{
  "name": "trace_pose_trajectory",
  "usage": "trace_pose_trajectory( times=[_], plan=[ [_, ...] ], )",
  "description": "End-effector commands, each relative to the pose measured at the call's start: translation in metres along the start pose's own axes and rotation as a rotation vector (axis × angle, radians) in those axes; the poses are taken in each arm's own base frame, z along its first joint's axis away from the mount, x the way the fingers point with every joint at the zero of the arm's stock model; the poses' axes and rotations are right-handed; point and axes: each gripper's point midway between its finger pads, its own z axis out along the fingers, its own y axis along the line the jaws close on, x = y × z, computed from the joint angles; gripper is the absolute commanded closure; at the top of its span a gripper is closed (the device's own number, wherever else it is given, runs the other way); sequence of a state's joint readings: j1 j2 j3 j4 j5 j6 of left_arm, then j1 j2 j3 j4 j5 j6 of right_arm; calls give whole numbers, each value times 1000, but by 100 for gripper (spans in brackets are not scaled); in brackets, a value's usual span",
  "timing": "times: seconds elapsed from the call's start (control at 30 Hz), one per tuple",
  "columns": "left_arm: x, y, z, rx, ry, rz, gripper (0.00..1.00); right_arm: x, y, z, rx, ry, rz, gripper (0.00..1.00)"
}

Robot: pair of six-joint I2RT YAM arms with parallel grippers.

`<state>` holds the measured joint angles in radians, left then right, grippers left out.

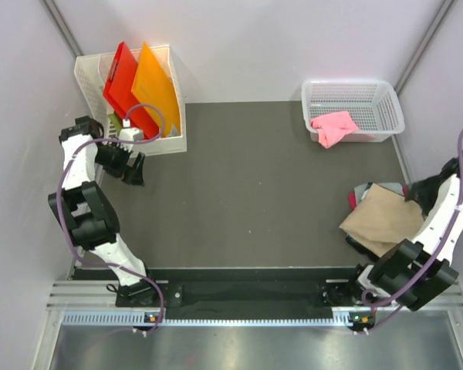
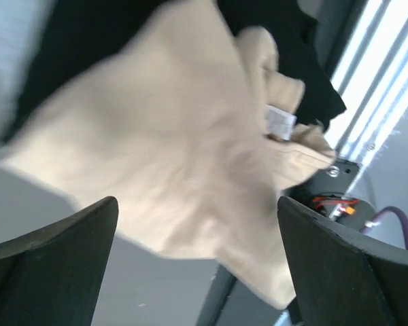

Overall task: Fold and stack the t-shirts
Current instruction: Put the neatly folded tshirt into the corner of the board with the right arm

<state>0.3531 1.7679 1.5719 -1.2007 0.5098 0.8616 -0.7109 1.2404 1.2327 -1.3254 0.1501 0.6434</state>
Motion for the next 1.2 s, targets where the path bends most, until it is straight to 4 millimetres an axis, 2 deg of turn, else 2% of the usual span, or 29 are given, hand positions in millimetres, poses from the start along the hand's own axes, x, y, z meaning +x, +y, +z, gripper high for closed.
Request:
trace_pose_trajectory(
  times=[0.0, 0.07, 0.13, 0.17, 0.23, 0.27, 0.3, 0.33, 0.37, 0.43, 0.47, 0.53, 0.57, 0.67, 0.8, 0.83, 0.93, 1.0, 1.1, 1.13, 1.17],
  plan=[
    [-12, -5, -14, 21, -38, 35, 1, -27, 20, -66, -144, -94, 46, 0],
    [-13, -5, -17, 17, -39, 39, 1, -37, 37, -87, -241, -123, 33, 0],
    [-14, -4, -21, 10, -38, 41, 1, -36, 49, -89, -294, -97, 20, 0],
    [-15, -5, -21, 11, -38, 42, 1, -26, 59, -82, -336, -46, 1, 0],
    [-16, -3, -25, -4, -40, 46, 1, -21, 74, -69, -389, -18, -16, 0],
    [-17, -3, -26, -8, -41, 44, 1, -5, 76, -51, -372, 43, -34, 0],
    [-18, -3, -28, -11, -42, 48, 1, -2, 78, -41, -370, 46, -42, 0],
    [-18, -3, -29, -17, -43, 47, 1, 4, 78, -32, -359, 64, -50, 0],
    [-19, -3, -30, -21, -42, 43, 1, 20, 69, -11, -313, 111, -63, 0],
    [-20, -3, -32, -22, -42, 40, 1, 26, 64, 7, -290, 112, -76, 0],
    [-20, -5, -33, -18, -42, 37, 1, 31, 51, 23, -229, 116, -91, 0],
    [-20, -9, -37, -6, -38, 28, 1, 30, 44, 41, -170, 107, -109, 0],
    [-18, -11, -38, -4, -32, 27, 1, 29, 33, 53, -103, 97, -124, 0],
    [-15, -16, -43, -11, -20, 28, 1, 24, 25, 77, -12, 91, -138, 0],
    [-12, -22, -51, -36, -25, 31, 1, 9, 37, 87, 16, 81, -163, 0],
    [-11, -24, -51, -34, -23, 25, 1, -4, 43, 84, 20, 52, -168, 0],
    [-8, -28, -53, -44, -26, 18, 1, -17, 52, 91, 37, 58, -205, 0],
    [-6, -31, -56, -53, -24, 16, 1, -15, 55, 99, 52, 104, -239, 0],
    [-2, -34, -59, -70, -16, 19, 1, -17, 77, 85, -20, 103, -290, 0],
    [-1, -34, -60, -74, -16, 20, 1, -26, 90, 73, -56, 70, -303, 0],
    [-1, -35, -60, -77, -16, 21, 1, -24, 102, 62, -83, 59, -346, 0]
  ],
)
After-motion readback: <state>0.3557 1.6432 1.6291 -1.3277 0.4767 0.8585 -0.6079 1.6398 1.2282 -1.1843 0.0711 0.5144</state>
